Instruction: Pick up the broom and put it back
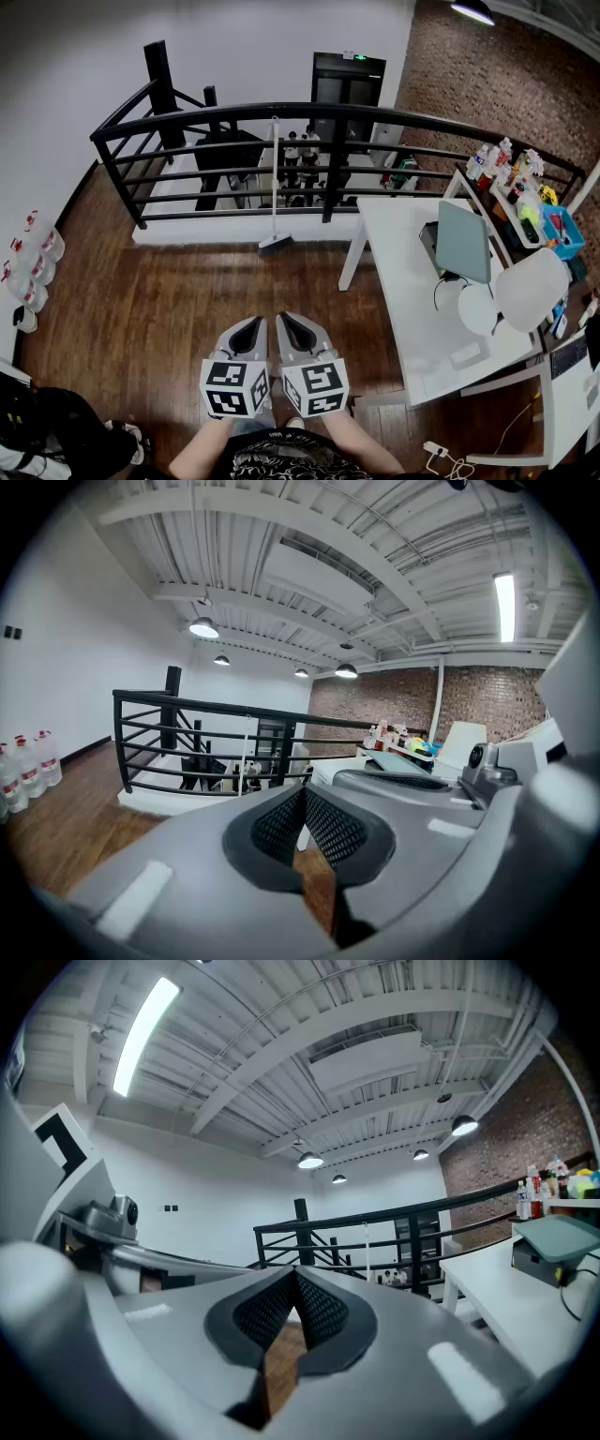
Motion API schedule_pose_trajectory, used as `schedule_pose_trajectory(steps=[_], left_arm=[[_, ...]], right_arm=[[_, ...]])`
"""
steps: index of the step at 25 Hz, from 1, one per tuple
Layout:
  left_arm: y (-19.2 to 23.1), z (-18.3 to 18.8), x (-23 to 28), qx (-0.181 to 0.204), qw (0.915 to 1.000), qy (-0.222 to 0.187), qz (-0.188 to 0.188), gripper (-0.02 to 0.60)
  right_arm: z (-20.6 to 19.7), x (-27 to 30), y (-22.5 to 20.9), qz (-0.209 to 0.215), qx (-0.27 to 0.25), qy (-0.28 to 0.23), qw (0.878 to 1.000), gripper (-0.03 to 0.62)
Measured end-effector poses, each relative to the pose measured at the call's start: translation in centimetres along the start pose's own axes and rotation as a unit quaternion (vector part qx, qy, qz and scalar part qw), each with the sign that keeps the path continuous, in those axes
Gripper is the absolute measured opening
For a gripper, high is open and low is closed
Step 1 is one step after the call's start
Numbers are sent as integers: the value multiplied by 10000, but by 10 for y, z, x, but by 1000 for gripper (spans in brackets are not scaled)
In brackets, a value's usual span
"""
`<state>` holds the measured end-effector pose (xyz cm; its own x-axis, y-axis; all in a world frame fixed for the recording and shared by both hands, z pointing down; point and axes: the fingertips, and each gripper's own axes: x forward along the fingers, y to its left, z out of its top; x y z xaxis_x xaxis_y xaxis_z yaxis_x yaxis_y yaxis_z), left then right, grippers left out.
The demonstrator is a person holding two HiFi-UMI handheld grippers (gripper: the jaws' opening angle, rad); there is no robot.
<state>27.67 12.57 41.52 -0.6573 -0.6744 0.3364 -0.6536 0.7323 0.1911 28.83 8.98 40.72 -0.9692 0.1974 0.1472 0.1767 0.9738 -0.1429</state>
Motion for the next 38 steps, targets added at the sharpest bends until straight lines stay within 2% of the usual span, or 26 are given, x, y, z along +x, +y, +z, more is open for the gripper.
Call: schedule_pose_trajectory(steps=[11,20,28,38], left_arm=[[54,20,63,-155,9998,-68,78,5],[129,65,141,-223,9997,-14,-94,4],[199,104,187,-203,9993,-24,-301,5],[252,127,217,-284,9987,63,-409,5]], right_arm=[[2,75,-27,2,-152,101,9998,0],[19,186,-49,-183,-235,274,9992,0],[41,273,-46,-422,-304,232,9984,0],[55,340,-40,-505,-216,274,9981,0]])
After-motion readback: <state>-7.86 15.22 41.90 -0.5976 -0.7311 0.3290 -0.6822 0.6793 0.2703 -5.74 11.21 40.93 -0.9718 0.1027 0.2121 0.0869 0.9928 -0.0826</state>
